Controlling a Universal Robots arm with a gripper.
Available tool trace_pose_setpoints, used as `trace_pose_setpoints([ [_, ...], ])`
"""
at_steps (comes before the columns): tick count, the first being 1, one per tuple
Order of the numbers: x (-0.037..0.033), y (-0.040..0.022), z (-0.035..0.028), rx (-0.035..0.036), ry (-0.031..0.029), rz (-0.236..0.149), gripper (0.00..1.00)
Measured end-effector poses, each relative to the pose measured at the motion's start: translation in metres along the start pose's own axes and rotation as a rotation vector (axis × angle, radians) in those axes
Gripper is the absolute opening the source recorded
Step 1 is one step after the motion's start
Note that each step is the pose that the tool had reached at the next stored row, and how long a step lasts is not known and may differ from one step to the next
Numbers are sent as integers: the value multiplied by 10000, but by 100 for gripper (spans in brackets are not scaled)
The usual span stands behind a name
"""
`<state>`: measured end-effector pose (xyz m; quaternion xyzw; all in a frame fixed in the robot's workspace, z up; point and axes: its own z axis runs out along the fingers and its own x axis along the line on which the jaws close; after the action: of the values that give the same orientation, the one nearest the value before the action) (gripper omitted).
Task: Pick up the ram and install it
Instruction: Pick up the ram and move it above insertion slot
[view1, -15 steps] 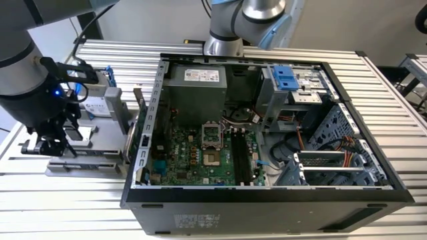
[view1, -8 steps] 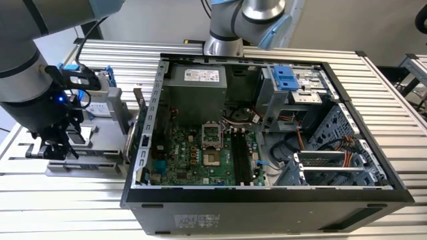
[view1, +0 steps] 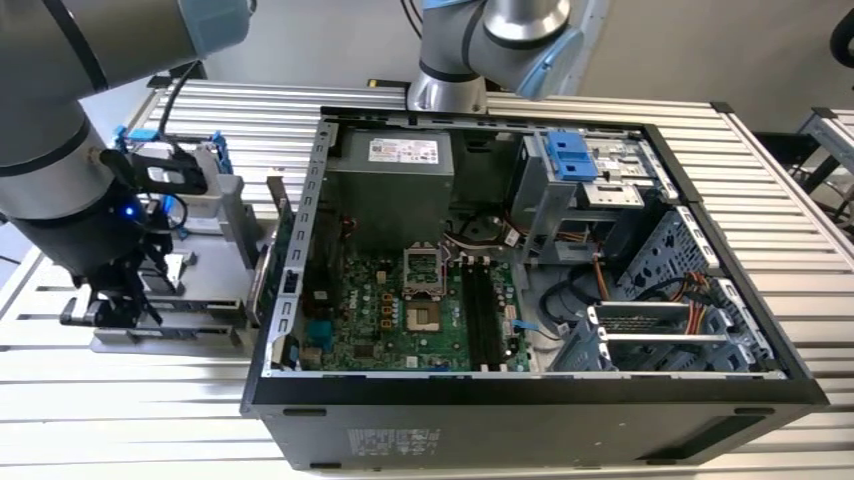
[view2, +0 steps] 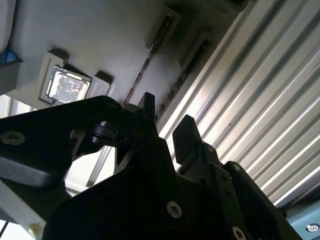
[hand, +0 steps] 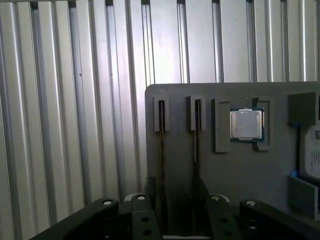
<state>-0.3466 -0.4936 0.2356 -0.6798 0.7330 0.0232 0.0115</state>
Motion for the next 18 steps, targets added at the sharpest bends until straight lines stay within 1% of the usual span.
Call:
trace_pose_setpoints([
  [5,4,-2,85,2,17,7,100],
  [6,11,-4,232,3,55,23,100],
  [7,17,-5,297,0,67,25,100],
  [11,27,-6,350,-5,73,25,100],
  [18,39,-8,387,-18,74,25,100],
])
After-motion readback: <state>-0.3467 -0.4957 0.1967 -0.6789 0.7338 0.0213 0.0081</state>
